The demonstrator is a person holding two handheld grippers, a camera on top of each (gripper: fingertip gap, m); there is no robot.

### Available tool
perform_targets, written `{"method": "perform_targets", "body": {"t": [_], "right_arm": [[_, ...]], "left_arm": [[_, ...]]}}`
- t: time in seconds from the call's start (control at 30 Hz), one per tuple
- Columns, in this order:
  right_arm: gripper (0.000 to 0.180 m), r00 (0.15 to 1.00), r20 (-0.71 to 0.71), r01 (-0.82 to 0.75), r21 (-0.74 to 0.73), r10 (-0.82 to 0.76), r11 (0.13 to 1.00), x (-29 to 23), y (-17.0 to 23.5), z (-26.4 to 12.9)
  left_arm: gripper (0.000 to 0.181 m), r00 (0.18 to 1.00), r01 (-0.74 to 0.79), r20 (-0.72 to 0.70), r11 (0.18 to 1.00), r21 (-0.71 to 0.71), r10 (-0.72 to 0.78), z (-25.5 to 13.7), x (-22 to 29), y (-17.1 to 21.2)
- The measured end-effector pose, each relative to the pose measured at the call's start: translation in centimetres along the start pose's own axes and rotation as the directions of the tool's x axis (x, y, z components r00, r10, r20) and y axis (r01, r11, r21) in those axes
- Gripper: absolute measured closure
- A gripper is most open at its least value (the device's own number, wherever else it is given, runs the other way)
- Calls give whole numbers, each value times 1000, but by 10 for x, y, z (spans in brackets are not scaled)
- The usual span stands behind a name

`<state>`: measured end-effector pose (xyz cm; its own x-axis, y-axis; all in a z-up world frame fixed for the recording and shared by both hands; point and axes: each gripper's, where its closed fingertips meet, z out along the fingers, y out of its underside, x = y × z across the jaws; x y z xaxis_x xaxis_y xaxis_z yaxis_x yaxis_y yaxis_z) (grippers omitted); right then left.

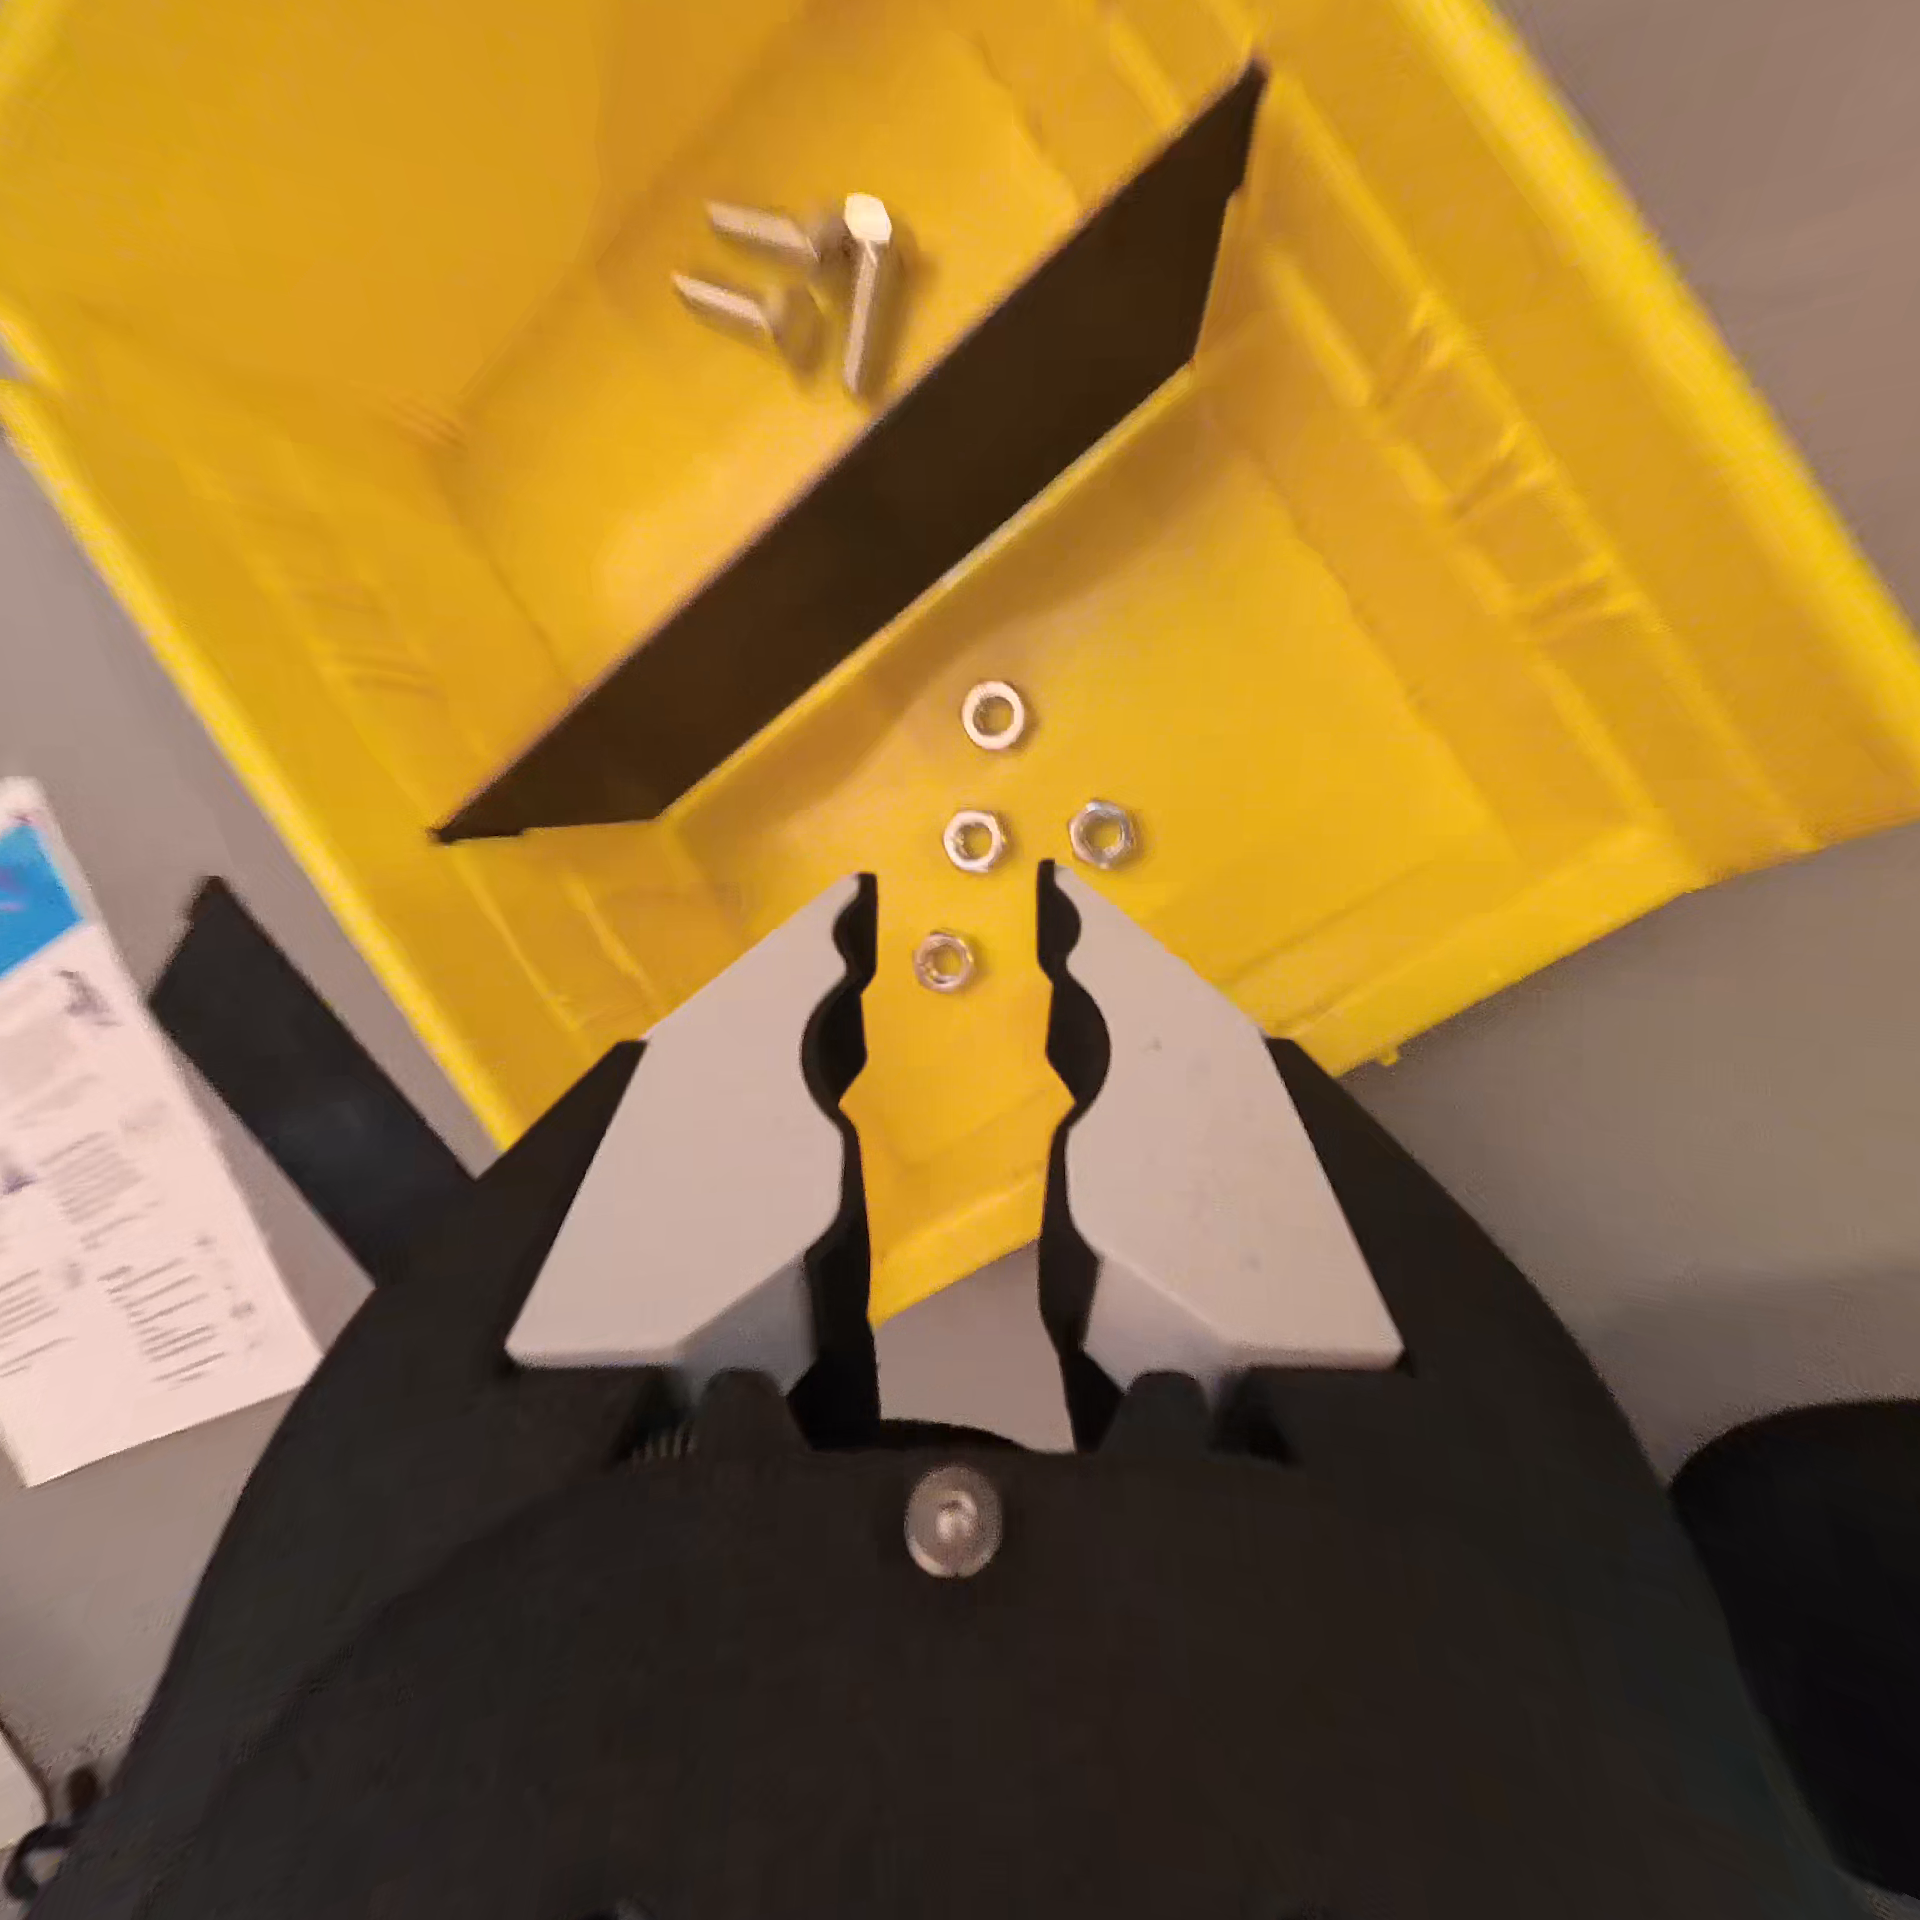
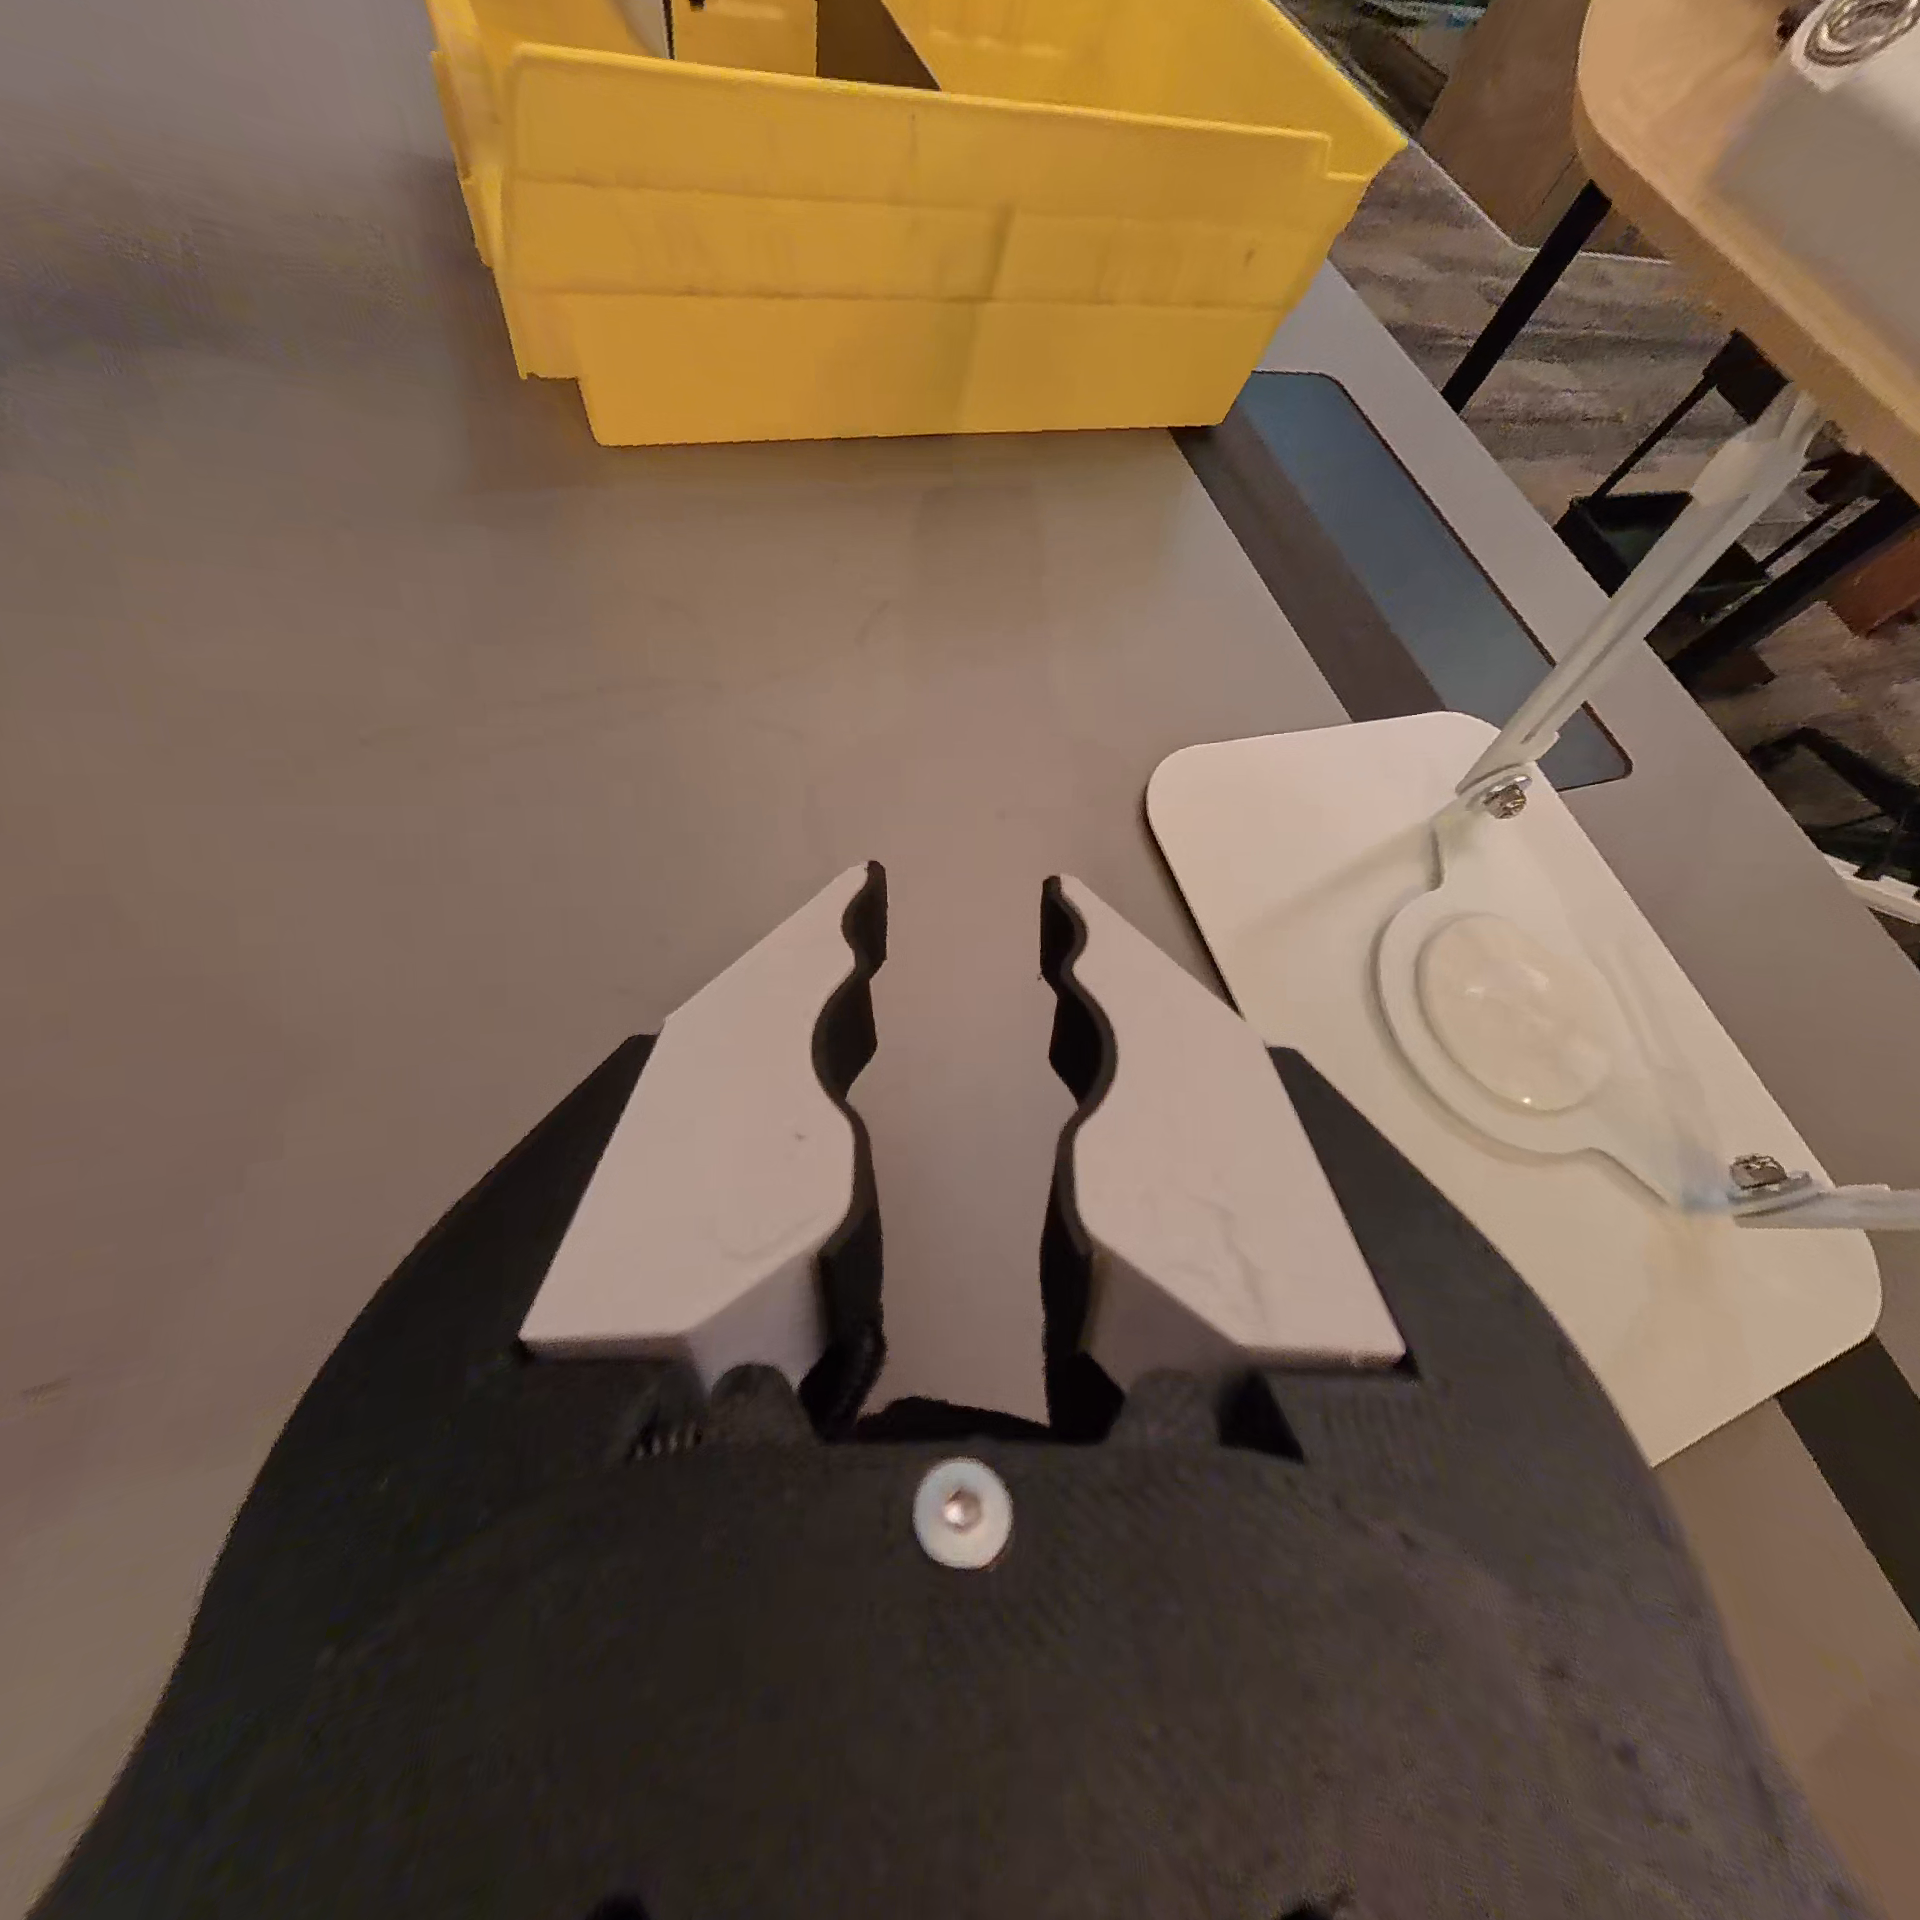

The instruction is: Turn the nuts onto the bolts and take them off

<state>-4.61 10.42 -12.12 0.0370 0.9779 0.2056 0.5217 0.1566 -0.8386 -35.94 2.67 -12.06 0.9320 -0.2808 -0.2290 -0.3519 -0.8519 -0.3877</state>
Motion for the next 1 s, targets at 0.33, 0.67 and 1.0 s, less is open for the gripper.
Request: {"method": "perform_targets", "body": {"t": [0.33, 0.67, 1.0], "right_arm": [[153, 1000, -1, 8, 9, -8, 1000, -1, 0, 2], [154, 1000, -4, -1, 13, 1, 1000, 1, 0, 3], [147, 996, -94, 20, 191, -2, 981, 17, -30, -24]], "left_arm": [[150, 994, -46, -110, 976, -215, 22, 59, 4, 24], [164, 994, -7, -111, 973, -231, -19, 68, 4, 24], [164, 993, 50, -114, 982, 183, -29, -30, 30, -59]]}}
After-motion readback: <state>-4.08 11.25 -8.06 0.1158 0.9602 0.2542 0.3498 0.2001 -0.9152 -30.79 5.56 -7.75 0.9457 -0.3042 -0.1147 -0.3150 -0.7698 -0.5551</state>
